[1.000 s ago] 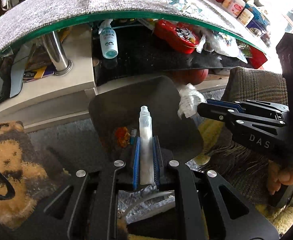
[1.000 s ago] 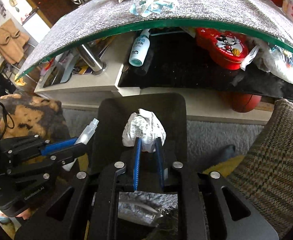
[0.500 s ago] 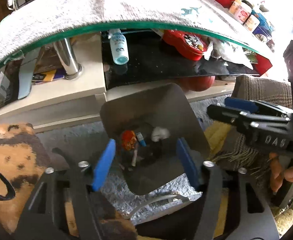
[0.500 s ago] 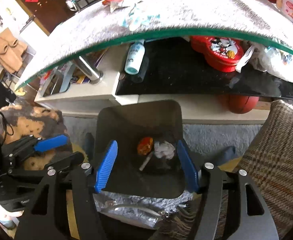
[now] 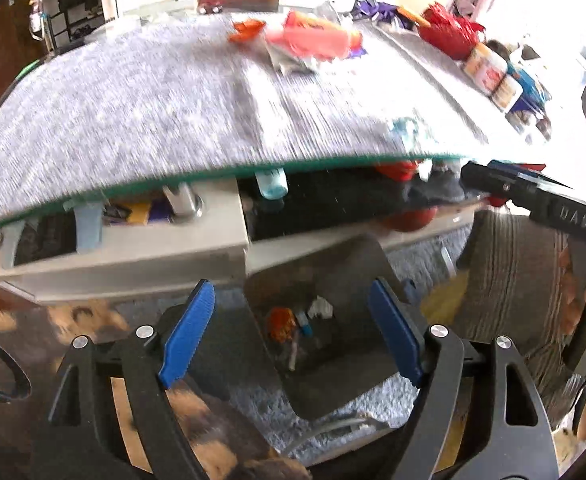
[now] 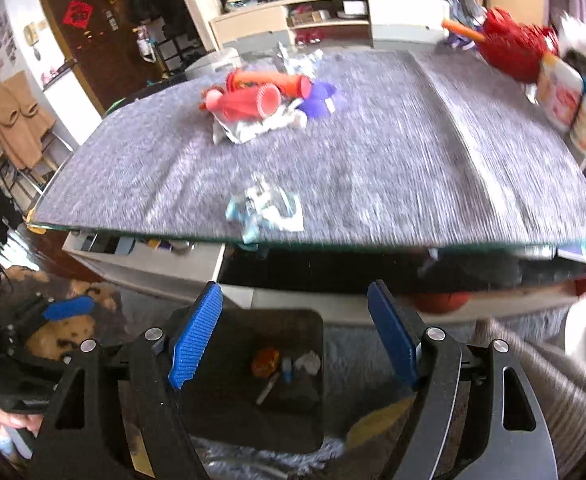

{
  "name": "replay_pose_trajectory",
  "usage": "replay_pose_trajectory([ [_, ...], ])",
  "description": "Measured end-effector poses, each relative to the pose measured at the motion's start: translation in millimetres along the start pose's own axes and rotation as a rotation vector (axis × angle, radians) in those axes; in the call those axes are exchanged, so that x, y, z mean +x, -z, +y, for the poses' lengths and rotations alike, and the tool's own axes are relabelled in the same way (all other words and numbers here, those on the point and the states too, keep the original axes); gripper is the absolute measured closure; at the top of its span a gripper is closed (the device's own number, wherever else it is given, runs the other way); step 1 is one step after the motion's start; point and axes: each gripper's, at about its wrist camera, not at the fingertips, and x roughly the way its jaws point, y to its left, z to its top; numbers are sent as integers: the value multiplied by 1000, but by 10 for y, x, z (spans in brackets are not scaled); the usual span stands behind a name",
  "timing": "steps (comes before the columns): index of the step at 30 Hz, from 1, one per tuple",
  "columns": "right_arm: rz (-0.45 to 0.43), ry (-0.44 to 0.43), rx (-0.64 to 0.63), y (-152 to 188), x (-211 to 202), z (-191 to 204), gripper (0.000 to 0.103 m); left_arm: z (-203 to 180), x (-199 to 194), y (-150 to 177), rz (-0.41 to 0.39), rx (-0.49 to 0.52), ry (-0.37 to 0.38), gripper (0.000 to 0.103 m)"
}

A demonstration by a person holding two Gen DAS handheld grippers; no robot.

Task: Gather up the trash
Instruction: 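Raise both open grippers back over the table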

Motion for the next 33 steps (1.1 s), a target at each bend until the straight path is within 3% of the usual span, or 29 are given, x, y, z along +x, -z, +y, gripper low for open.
replay_pose_trajectory([
  [4, -2, -13, -19, -133, 139, 70, 31, 81, -42, -209, -27, -7, -10, 28],
  [8, -1, -35, -5, -246, 268, 77, 42, 141, -60, -396, -44, -10, -16, 28],
  [13, 19, -34, -15, -326, 419, 79, 45, 142, -20, -656, -50, 4, -13, 28],
  [16, 35, -38, -24, -338, 497, 85, 59, 127, 41, -823, -56, 10, -8, 28],
  [18, 29, -35, -28, -349, 503, 74, 78, 119, 91, -932, -58, 11, -6, 28],
  [20, 37, -62, -23, -399, 522, 47, 84, 104, 136, -1019, -57, 14, 0, 28],
  [33, -8, -40, 2, -862, 504, -268, 86, -104, 517, -1727, -59, 70, 39, 28],
])
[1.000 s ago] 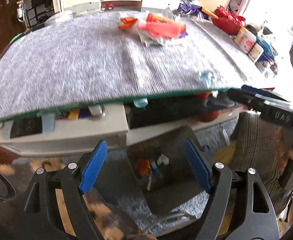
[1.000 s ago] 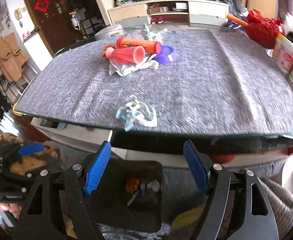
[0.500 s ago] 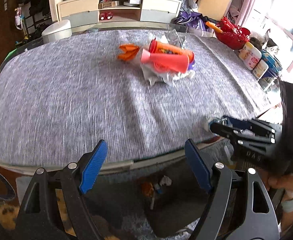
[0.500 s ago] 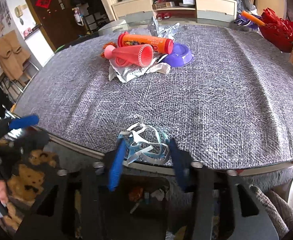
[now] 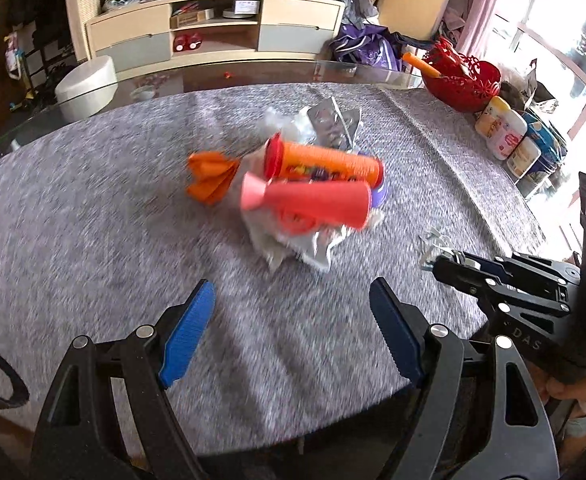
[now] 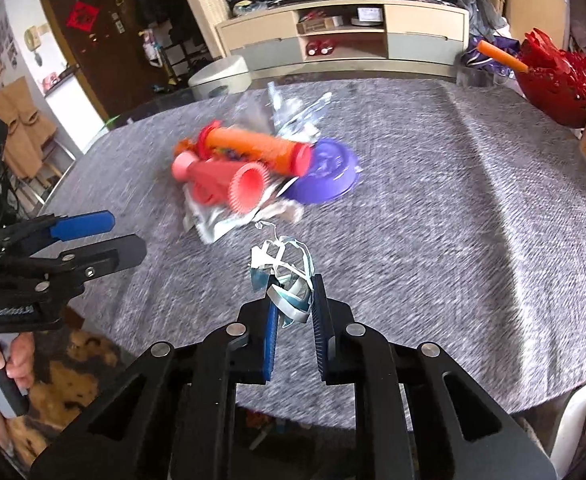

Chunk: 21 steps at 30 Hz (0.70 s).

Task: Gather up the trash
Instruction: 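Raise both open grippers back over the table, then grasp the white-blue strap with the right gripper while the left grasps the pink megaphone toy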

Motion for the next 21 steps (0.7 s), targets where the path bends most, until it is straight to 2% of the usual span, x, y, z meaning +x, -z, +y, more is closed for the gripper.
replay_pose_trajectory([
  [8, 18, -20, 52, -10, 103, -235, 86, -139, 323, -331, 16, 46, 19, 20],
  [11, 25, -35, 51, -3, 121, -254, 86, -144, 427, -397, 24, 55, 3, 19],
  [19, 36, -59, 50, -14, 160, -290, 86, -159, 631, -479, 37, 89, -7, 20],
  [20, 37, -59, 51, -13, 163, -294, 86, -172, 635, -481, 34, 98, -9, 21],
  [21, 38, -59, 52, -13, 164, -298, 86, -181, 637, -484, 30, 103, -11, 26],
])
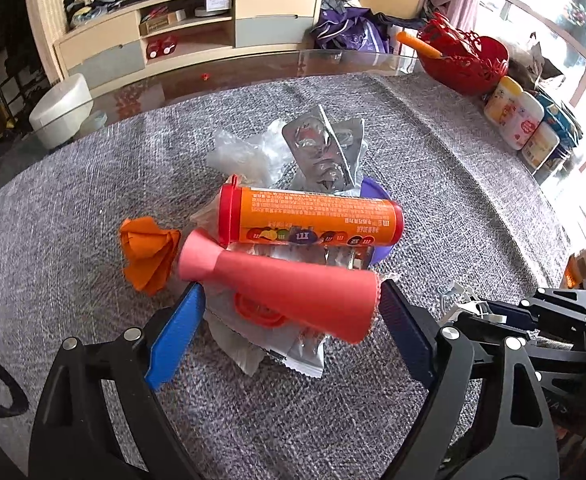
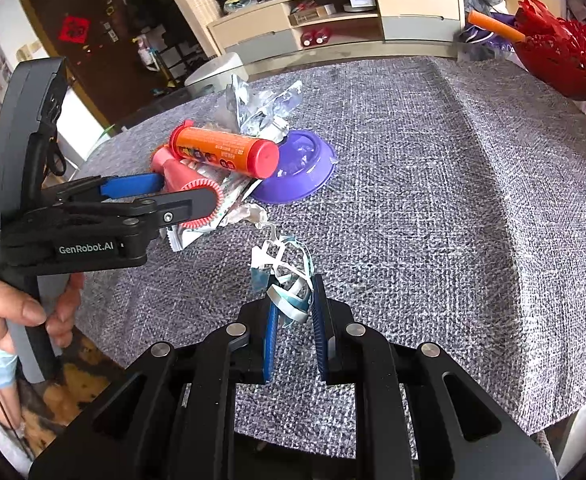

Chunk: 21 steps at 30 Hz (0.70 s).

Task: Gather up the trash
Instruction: 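Grasp the white-blue strap with the right gripper while the left grasps the pink megaphone toy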

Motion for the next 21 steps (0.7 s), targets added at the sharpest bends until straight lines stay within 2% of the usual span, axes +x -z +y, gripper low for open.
replay_pose_trajectory([
  [2, 0, 1, 1, -4, 5, 2, 86, -5, -7, -4, -5, 8, -5, 36],
  [10, -15, 5, 3, -11, -46, 47, 86, 21, -94, 93, -3, 1, -14, 38],
  [11, -19, 5, 2, -9, -63, 51, 86, 22, -115, 112, -4, 1, -17, 44],
  [21, -58, -5, -27, 60, -320, 232, 86, 20, -654, 350, -60, -11, -39, 44],
])
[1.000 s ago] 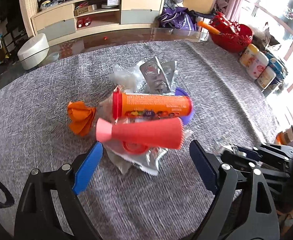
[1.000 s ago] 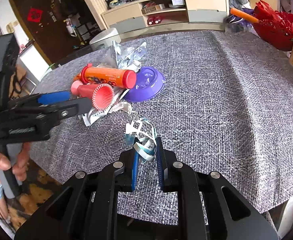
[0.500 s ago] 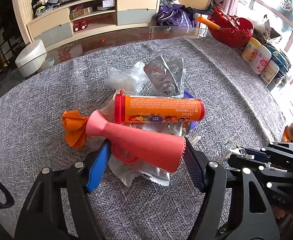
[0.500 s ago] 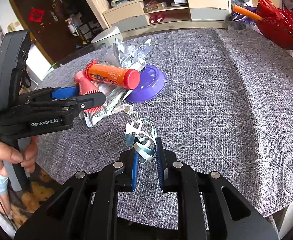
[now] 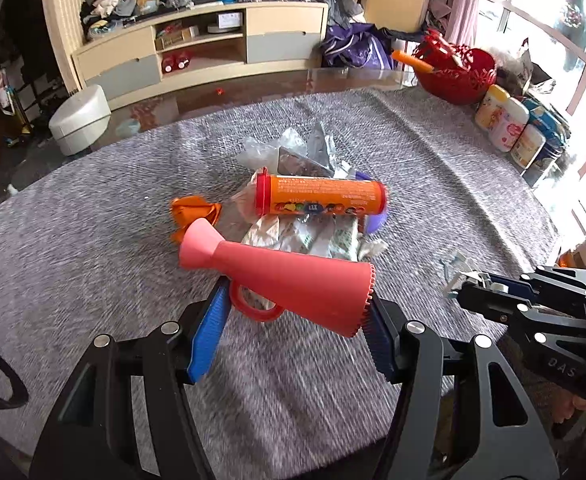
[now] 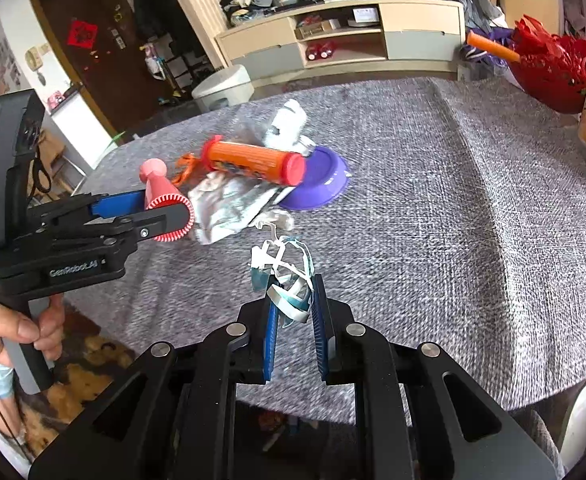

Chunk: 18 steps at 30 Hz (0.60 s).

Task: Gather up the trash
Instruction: 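Grasp the white-blue strap with the right gripper while the left grasps the pink megaphone toy, then lower both grippers into the black bin and open them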

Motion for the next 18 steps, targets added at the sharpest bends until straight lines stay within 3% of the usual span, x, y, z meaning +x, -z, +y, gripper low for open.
replay_pose_trajectory([
  [9, -16, 9, -40, 242, -329, 337, 86, -102, -602, 435, -42, -23, 8, 44],
  [18, 21, 19, -60, 678, -455, 549, 86, -194, -842, 1064, -20, -67, 37, 44],
])
